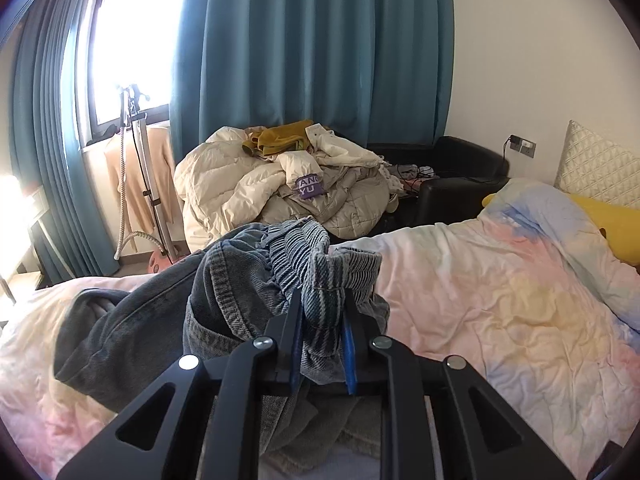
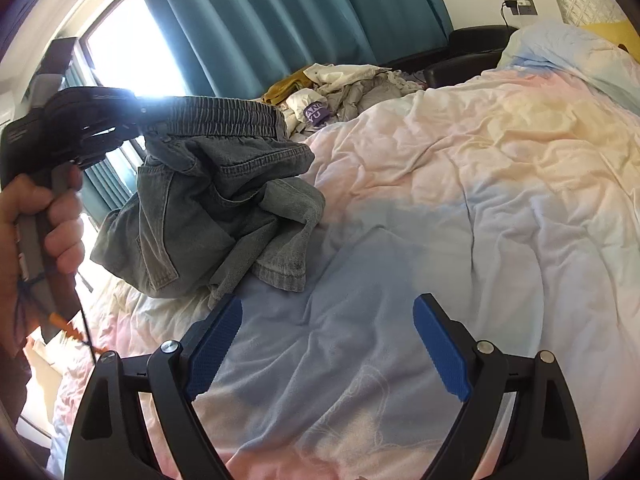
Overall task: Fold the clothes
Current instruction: 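Reach the left gripper to the elastic waistband of the denim pants and grasp it, then grasp a cuff with the right gripper while the left gripper holds the waistband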
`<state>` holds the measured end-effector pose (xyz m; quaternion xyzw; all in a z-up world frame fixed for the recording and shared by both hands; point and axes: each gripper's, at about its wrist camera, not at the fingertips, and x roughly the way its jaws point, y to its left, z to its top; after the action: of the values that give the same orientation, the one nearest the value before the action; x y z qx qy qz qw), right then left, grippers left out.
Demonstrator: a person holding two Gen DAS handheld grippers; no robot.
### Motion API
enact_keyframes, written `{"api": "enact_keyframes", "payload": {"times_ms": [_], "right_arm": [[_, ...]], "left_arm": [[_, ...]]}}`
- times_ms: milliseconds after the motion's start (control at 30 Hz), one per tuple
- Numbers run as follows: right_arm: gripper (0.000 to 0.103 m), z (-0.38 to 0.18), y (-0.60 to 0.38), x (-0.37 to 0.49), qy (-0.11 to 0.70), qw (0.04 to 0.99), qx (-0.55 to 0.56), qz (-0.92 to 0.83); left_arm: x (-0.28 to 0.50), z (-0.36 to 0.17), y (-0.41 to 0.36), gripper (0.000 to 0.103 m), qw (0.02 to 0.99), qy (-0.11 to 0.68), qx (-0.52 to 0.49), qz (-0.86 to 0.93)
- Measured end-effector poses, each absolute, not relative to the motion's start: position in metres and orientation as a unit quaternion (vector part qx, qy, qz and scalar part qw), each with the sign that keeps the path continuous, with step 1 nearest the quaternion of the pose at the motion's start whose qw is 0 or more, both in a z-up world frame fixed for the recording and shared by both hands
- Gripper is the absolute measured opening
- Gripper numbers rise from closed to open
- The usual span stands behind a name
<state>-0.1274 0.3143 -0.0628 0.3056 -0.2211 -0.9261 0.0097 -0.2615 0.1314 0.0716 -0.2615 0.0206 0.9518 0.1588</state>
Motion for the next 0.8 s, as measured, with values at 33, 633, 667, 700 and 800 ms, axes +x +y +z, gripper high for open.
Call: {"api": "enact_keyframes", "payload": {"times_ms": [33,633,667,700,800], "right_arm": [[0.089,-0.060,0.313,-0.125,-0.217,0.012,0.301,-0.929],[0.089,-0.005,0.286,-0.066,-0.186,0.092,0.232,-0.950],[0.089,-0.006,0.284,-0.067,-0.189,0.100,0.240,-0.947],[0.089,-0.008,0.282,-0.068,-0.192,0.107,0.248,-0.943],[0.089,-0.013,0.279,-0.070,-0.206,0.126,0.274,-0.931]], "left_arm": [[-0.247,0.077,0.125,0.017,0.160,0.017,-0.258,0.952],[-0.059,0.013,0.009,0.016,0.170,-0.059,-0.338,0.924],[-0.056,0.006,0.005,0.016,0.167,-0.062,-0.344,0.922],[-0.055,0.000,0.003,0.016,0.164,-0.062,-0.350,0.920],[-0.048,-0.015,-0.003,0.017,0.160,-0.061,-0.369,0.913]]}}
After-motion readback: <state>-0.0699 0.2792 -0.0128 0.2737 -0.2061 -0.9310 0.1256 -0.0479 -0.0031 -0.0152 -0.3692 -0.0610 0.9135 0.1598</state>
